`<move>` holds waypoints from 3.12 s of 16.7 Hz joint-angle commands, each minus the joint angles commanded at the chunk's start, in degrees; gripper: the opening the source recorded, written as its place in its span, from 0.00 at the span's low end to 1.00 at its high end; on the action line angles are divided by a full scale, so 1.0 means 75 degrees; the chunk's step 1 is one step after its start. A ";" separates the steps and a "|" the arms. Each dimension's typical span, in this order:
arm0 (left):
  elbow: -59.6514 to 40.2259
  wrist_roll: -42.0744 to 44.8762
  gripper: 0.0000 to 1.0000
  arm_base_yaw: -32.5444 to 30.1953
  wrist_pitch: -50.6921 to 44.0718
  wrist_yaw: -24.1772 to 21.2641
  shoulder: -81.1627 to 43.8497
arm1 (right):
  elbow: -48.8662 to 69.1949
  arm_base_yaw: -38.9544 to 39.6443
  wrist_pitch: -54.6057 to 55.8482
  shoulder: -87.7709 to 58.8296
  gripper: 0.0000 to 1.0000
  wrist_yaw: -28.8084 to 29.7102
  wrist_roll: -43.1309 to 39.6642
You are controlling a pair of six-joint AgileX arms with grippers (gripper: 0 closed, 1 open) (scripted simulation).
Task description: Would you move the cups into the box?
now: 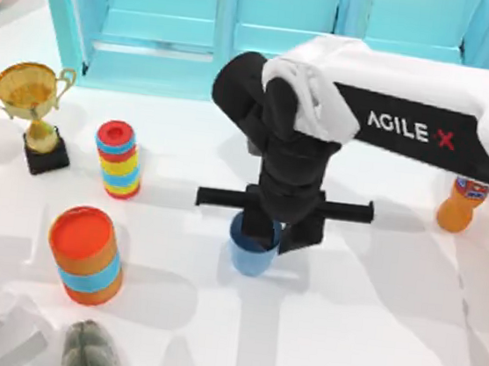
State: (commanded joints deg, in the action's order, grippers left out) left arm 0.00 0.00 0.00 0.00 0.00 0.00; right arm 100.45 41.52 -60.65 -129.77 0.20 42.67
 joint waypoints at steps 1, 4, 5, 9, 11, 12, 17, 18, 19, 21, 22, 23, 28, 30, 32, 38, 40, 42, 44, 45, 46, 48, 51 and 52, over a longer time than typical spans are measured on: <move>0.0000 0.0000 1.00 0.0000 0.0000 0.0000 0.0000 | 0.0000 0.0000 0.0000 0.0000 0.00 0.0000 0.0000; 0.0000 0.0000 1.00 0.0000 0.0000 0.0000 0.0000 | 0.0000 0.0000 0.0000 0.0000 0.00 0.0000 0.0000; 0.0000 0.0000 1.00 0.0000 0.0000 0.0000 0.0000 | 0.0000 0.0000 0.0000 0.0000 0.00 0.0000 0.0000; 0.0000 0.0000 1.00 0.0000 0.0000 0.0000 0.0000 | 0.0002 -0.0033 -0.0020 0.0035 0.00 0.0001 -0.0014; 0.0000 0.0000 1.00 0.0000 0.0000 0.0000 0.0000 | -0.0068 -0.0238 -0.0255 0.0308 0.00 -0.0008 -0.0186; 0.0000 0.0000 1.00 0.0000 0.0000 0.0000 0.0000 | -0.0132 -0.0391 -0.0428 0.0549 0.00 -0.0012 -0.0323; 0.0000 0.0000 1.00 0.0000 0.0000 0.0000 0.0000 | -0.0448 -0.1283 -0.1492 0.2020 0.00 -0.0017 -0.1271; 0.0000 0.0000 1.00 0.0000 0.0000 0.0000 0.0000 | -0.0503 -0.1412 -0.1659 0.2216 0.00 -0.0017 -0.1417; 0.0000 0.0000 1.00 0.0000 0.0000 0.0000 0.0000 | -0.0551 -0.1493 -0.1764 0.2330 0.00 -0.0020 -0.1507; 0.0000 0.0000 1.00 0.0000 0.0000 0.0000 0.0000 | -0.0559 -0.1517 -0.1791 0.2363 0.00 -0.0022 -0.1531; 0.0000 0.0000 1.00 0.0000 0.0000 0.0000 0.0000 | -0.0559 -0.1517 -0.1791 0.2363 0.00 -0.0022 -0.1531; 0.0000 0.0000 1.00 0.0000 0.0000 0.0000 0.0000 | -0.0531 -0.1481 -0.1775 0.2338 0.00 -0.0010 -0.1519; 0.0000 0.0000 1.00 0.0000 0.0000 0.0000 0.0000 | -0.0630 -0.1803 -0.2224 0.2445 0.00 -0.0294 -0.2073; 0.0000 0.0000 1.00 0.0000 0.0000 0.0000 0.0000 | -0.0741 -0.2249 -0.2587 0.2582 0.00 -0.0502 -0.2661; 0.0000 0.0000 1.00 0.0000 0.0000 0.0000 0.0000 | -0.0820 -0.2871 -0.2899 0.2713 0.00 -0.0688 -0.3450; 0.0000 0.0000 1.00 0.0000 0.0000 0.0000 0.0000 | -0.0834 -0.5978 -0.3283 0.3083 0.00 -0.0803 -0.6500; 0.0000 0.0000 1.00 0.0000 0.0000 0.0000 0.0000 | -0.0779 -0.7069 -0.3183 0.3185 0.00 -0.0679 -0.7423; 0.0000 0.0000 1.00 0.0000 0.0000 0.0000 0.0000 | -0.0700 -0.7915 -0.3024 0.3255 0.00 -0.0515 -0.8120; 0.0000 0.0000 1.00 0.0000 0.0000 0.0000 0.0000 | -0.0657 -0.8483 -0.2840 0.3329 0.00 -0.0359 -0.8581; 0.0000 0.0000 1.00 0.0000 0.0000 0.0000 0.0000 | -0.0646 -0.8650 -0.2771 0.3357 0.00 -0.0302 -0.8716; 0.0000 0.0000 1.00 0.0000 0.0000 0.0000 0.0000 | -0.0641 -0.8741 -0.2730 0.3374 0.00 -0.0268 -0.8790; 0.0000 0.0000 1.00 0.0000 0.0000 0.0000 0.0000 | -0.0641 -0.8757 -0.2722 0.3378 0.00 -0.0261 -0.8803; 0.0000 0.0000 1.00 0.0000 0.0000 0.0000 0.0000 | -0.0685 -0.8729 -0.2711 0.3340 0.00 -0.0262 -0.8788; 0.0000 0.0000 1.00 0.0000 0.0000 0.0000 0.0000 | -0.0784 -0.8725 -0.2614 0.3340 0.00 -0.0265 -0.8768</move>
State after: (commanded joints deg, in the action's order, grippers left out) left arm 0.00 0.00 0.00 0.00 0.00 0.00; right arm 94.57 -23.91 -80.26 -104.72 -1.79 -23.09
